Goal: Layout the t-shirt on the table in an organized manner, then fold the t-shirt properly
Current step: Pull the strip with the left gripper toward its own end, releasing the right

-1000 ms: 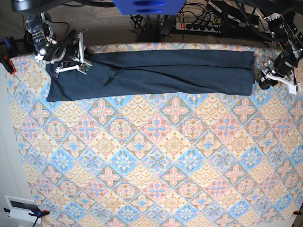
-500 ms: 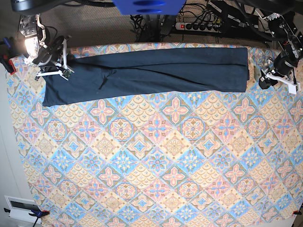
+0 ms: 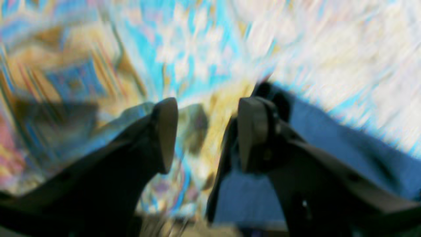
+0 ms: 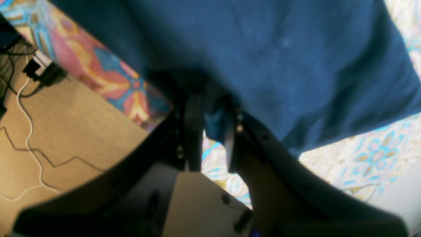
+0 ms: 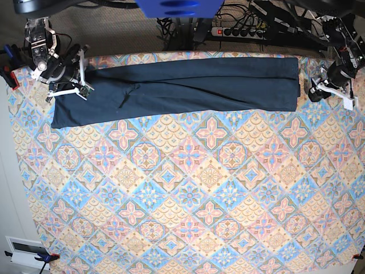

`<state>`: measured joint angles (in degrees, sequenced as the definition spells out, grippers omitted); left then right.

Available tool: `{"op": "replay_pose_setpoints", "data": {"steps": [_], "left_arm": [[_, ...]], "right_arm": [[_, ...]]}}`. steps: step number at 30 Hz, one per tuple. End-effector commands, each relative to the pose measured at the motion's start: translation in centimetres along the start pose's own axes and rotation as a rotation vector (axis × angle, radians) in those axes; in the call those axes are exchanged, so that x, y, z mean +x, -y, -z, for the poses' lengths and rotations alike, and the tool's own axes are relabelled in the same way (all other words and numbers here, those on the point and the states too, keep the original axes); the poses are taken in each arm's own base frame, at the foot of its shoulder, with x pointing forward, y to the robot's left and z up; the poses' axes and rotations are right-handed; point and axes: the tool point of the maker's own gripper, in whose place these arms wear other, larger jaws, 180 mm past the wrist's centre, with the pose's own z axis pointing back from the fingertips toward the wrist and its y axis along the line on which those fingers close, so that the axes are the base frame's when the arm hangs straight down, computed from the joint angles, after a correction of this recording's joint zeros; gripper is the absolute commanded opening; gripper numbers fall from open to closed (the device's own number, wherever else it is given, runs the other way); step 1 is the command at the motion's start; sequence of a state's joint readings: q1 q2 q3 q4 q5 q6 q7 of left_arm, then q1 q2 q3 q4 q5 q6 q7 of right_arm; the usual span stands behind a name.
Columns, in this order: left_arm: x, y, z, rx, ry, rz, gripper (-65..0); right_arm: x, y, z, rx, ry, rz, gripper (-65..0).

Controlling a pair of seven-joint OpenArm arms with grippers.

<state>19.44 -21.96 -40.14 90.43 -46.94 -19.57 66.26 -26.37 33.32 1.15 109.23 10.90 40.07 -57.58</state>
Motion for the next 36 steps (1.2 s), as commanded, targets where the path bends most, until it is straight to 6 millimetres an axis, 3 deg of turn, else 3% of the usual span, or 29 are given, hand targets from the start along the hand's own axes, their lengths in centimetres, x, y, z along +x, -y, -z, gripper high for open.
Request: {"op": "replay_pose_setpoints", "data": {"steps": [1,7,13,19,24,32,36], "left_arm": [[1.9,0.2,-0.5,-0.007,0.040,0.048,-33.0],[1.0,0.8,0.0,-0.021,-0.015,0.070,-23.3],[0.6,2.9,-0.3,-0.138,-0.041,0.011,-23.1],[1.1,3.2,-0.5,-0.165,-0.033,0.006,-23.1],[-0.4,4.5,0.0,-0.201,-0.083,0.014,-23.1],[-0.1,6.3,-1.8,-0.264,-0.068,0.033,-23.1],[-0.1,5.7,-2.6,-0.238,-0.063,0.047,-23.1]], "right_arm": [[0.5,1.3,-0.6,-0.033,0.016,-0.015,-54.0],[1.5,1.6,-0.5,-0.043,0.038,-0.008,-54.0],[1.7,1.4,-0.4,-0.039,0.044,0.001,-54.0],[2.1,1.9,-0.5,-0.049,0.055,-0.001,-54.0],[2.1,1.9,-0.4,-0.049,0.052,0.000,-54.0],[2.1,1.8,-0.4,-0.047,0.054,0.002,-54.0],[2.1,1.8,-0.4,-0.047,0.054,0.002,-54.0]]}}
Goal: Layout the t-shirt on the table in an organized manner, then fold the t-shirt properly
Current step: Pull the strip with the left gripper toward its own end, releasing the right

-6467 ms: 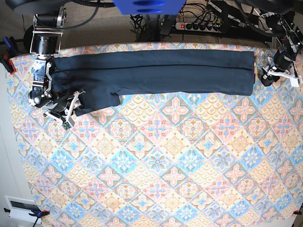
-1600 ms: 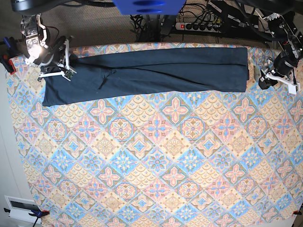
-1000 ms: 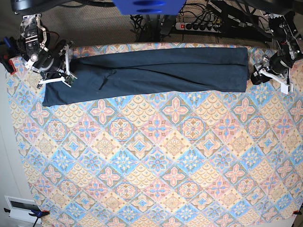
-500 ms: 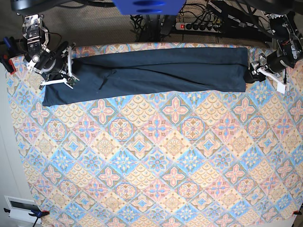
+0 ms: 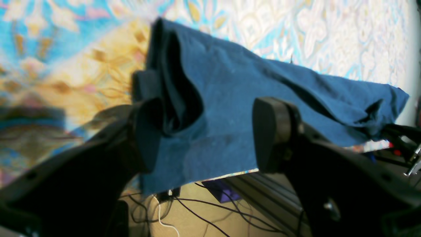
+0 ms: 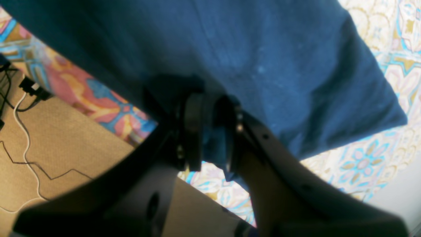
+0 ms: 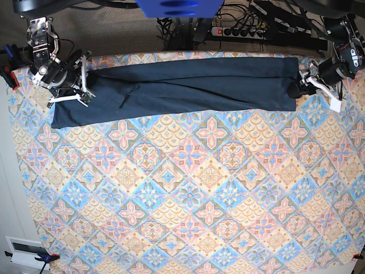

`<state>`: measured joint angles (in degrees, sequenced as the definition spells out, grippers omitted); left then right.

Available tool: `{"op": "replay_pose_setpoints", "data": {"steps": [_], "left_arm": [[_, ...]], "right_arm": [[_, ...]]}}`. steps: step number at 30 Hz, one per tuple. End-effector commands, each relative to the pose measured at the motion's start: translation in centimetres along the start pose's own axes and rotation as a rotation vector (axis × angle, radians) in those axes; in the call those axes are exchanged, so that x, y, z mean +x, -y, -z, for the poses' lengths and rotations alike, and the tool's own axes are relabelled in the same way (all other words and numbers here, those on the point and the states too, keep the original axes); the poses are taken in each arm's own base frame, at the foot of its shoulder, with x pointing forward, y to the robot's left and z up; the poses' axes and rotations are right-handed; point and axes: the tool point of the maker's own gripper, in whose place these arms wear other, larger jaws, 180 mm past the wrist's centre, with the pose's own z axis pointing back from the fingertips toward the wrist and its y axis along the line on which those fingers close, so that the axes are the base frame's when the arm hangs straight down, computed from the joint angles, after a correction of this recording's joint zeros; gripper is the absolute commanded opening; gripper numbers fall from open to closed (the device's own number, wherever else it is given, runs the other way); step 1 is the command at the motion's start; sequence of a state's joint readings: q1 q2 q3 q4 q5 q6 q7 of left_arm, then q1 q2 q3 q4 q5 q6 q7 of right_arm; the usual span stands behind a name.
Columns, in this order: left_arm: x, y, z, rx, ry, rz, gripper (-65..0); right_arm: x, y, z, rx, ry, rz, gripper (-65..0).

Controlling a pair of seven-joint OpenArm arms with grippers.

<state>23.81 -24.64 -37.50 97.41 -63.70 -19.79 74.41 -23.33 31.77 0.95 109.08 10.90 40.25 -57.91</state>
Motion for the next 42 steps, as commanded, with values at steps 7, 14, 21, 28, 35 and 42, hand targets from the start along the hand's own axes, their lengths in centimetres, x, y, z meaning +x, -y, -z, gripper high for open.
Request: {"op": "replay_pose_setpoints", "data": {"steps": [7,14,21,28,35,42], "left_arm": [[0.5,-1.6,0.4,0.008,0.008,-0.056,-23.1],[1.0,-1.8,2.4,0.013,-0.009,-0.067,-23.1],[0.3,-1.8,4.5,0.078,-0.059,-0.008,-23.1],[-1.0,-1.2,5.6,0.080,-0.110,0.014,-23.1],[-2.7,0.2,6.6,0.045,-0.175,0.057,-45.9],[0.6,-1.2,5.1,0.068,-0.078,0.058,-65.0]], "right_arm": [[0.7,1.2,-0.5,-0.032,0.020,-0.012,-53.9],[1.1,1.8,-0.6,-0.043,0.028,-0.013,-53.9],[1.1,1.7,-0.6,-0.044,0.027,-0.012,-54.0],[1.0,1.8,-0.7,-0.046,0.027,-0.010,-54.0],[1.1,1.8,-0.7,-0.047,0.028,-0.011,-54.0],[1.1,1.9,-0.8,-0.049,0.030,-0.012,-54.0]]}}
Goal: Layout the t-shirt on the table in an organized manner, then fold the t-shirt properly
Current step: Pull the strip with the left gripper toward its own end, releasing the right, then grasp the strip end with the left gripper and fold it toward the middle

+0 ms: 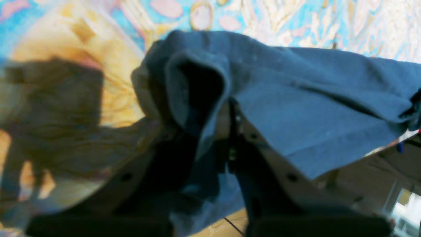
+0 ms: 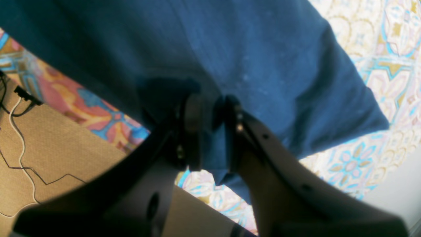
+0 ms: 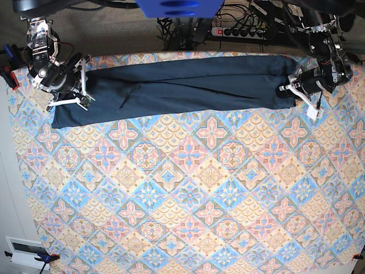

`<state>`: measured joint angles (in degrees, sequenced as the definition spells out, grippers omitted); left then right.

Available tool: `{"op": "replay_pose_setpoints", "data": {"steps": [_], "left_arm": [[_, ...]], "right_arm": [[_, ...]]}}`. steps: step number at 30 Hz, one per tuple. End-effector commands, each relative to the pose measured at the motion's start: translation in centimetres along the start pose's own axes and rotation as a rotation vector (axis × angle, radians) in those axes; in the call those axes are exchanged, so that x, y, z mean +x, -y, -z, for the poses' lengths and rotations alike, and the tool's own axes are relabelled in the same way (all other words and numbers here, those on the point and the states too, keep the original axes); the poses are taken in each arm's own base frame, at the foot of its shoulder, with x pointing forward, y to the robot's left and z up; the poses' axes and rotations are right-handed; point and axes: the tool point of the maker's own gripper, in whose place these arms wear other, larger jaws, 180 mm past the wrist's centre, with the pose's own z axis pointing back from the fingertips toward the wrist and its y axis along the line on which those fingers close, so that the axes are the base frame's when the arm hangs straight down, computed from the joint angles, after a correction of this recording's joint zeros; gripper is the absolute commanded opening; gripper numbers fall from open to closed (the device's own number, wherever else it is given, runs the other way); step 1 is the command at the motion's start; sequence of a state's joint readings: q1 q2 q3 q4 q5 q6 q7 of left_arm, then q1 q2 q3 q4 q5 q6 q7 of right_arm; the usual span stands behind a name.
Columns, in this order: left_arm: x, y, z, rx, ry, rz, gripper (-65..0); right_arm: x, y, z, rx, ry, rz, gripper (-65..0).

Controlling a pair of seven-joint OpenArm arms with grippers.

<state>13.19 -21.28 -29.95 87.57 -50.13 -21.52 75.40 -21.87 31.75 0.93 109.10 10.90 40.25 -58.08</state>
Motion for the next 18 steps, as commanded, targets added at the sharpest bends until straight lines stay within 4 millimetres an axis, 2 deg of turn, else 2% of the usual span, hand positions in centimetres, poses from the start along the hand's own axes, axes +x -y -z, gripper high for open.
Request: {"op": "replay_pose_setpoints", "data": {"steps": [1,5,7,11,15,18], "left_arm": [[2.8,-1.4,-1.8,0.044,0.083,0.017,-65.0],[6.0,-4.2,-5.2,0.117,0.199,-0.016,-65.0],[6.9,-5.2,-6.3,0.142,0.221,-0.021,-65.0],[8.7,-8.0,-8.5,0.207,0.218,-0.015,-65.0],[10.8,-9.2,-10.8,0.263,0.263,0.035,-65.0],[10.4,-9.3,-11.2,0.273,0.242,0.052,-65.0]], "right_arm": [[0.5,1.1,-0.6,-0.030,0.017,-0.010,-54.0],[0.9,0.9,-0.7,-0.021,0.037,-0.003,-54.0],[1.4,0.6,-0.8,0.001,0.068,0.017,-54.0],[2.3,2.5,-2.2,-0.006,0.163,0.126,-54.0],[2.4,4.5,-3.7,-0.035,0.232,0.215,-54.0],[2.3,5.2,-4.3,-0.050,0.248,0.239,-54.0]]}}
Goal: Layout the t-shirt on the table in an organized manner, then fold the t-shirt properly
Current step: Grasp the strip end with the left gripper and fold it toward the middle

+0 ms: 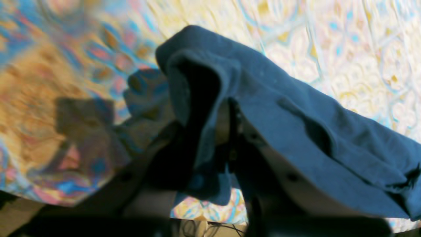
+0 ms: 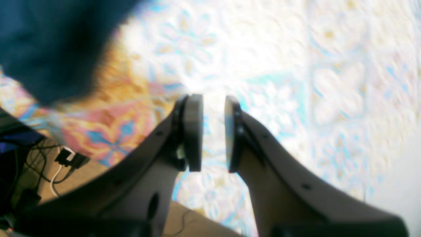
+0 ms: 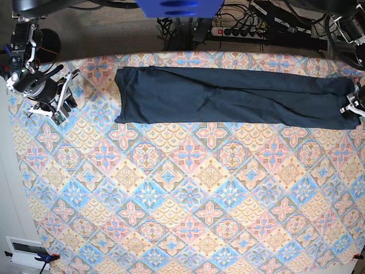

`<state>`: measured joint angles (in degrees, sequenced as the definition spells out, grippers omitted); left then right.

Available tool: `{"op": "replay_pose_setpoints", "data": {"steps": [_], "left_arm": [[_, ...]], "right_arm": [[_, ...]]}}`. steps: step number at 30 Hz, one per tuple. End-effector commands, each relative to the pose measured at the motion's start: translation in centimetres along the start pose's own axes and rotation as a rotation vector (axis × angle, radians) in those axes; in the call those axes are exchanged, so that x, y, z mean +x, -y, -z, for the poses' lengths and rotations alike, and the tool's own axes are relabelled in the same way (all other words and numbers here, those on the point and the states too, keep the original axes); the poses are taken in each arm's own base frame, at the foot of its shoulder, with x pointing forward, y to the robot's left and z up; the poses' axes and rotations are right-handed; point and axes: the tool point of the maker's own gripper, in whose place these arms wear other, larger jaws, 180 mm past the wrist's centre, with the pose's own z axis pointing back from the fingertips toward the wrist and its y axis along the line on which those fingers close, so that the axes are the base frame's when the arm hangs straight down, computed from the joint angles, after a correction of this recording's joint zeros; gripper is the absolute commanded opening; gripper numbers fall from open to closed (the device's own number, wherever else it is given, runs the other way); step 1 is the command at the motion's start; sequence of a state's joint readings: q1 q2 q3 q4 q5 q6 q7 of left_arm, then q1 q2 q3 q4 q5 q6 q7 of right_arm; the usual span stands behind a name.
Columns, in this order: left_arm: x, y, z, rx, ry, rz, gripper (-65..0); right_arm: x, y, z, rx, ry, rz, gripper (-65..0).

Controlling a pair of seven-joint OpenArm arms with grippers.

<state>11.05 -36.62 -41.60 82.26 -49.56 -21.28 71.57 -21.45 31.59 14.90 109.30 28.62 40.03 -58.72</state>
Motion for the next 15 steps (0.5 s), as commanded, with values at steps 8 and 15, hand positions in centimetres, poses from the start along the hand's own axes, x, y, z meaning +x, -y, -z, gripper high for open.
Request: {"op": "replay_pose_setpoints", "data": {"steps": [8,15], "left_arm": [[-3.2,9.7,0.3,-0.165,0.022,0.135,-65.0],[-6.6,14.1,1.5,-0.269,0.012,0.021,-65.0]], "right_arm": [[1.2,0.8,-0.7,-0.018,0.042,-0.013,-54.0],[1.2,0.7,-0.6,-0.013,0.045,-0.014,-54.0]]}}
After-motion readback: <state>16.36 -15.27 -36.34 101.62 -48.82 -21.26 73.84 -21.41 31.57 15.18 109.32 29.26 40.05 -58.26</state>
